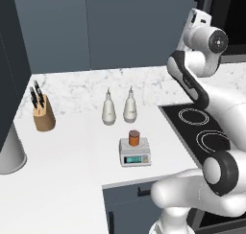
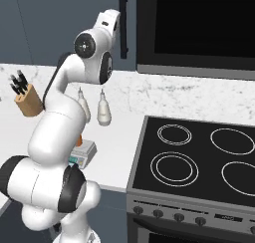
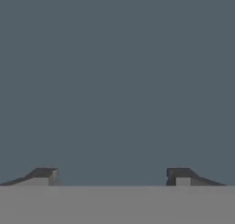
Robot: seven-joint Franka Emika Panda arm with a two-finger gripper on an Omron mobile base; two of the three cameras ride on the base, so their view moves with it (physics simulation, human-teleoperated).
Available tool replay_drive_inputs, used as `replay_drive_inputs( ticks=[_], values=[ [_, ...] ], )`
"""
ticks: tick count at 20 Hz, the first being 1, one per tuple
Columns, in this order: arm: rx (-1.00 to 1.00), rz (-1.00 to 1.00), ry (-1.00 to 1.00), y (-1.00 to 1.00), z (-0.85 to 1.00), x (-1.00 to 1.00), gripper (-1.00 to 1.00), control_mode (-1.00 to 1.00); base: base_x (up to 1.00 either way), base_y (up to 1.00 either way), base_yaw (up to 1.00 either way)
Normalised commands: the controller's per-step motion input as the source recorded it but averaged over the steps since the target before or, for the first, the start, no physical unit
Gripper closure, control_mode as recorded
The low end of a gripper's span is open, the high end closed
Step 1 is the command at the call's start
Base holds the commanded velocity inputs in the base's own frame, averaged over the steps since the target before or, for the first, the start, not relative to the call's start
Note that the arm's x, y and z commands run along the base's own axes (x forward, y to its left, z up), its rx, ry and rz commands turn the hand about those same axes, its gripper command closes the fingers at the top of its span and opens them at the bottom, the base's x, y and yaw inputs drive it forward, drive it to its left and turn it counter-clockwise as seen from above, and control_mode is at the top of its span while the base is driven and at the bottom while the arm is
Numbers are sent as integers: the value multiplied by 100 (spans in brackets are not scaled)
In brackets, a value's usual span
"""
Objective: Pick the jam and place it on the digital scale for weighing, and close the cabinet.
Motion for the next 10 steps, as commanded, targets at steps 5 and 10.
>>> replay_drive_inputs(
  ticks=[5, 10],
  values=[
    [0, 8, -1, 0, -41, -65, -100, -100, 0, 0, 0],
    [0, 5, 0, 0, -53, -10, -100, -100, 0, 0, 0]
  ],
)
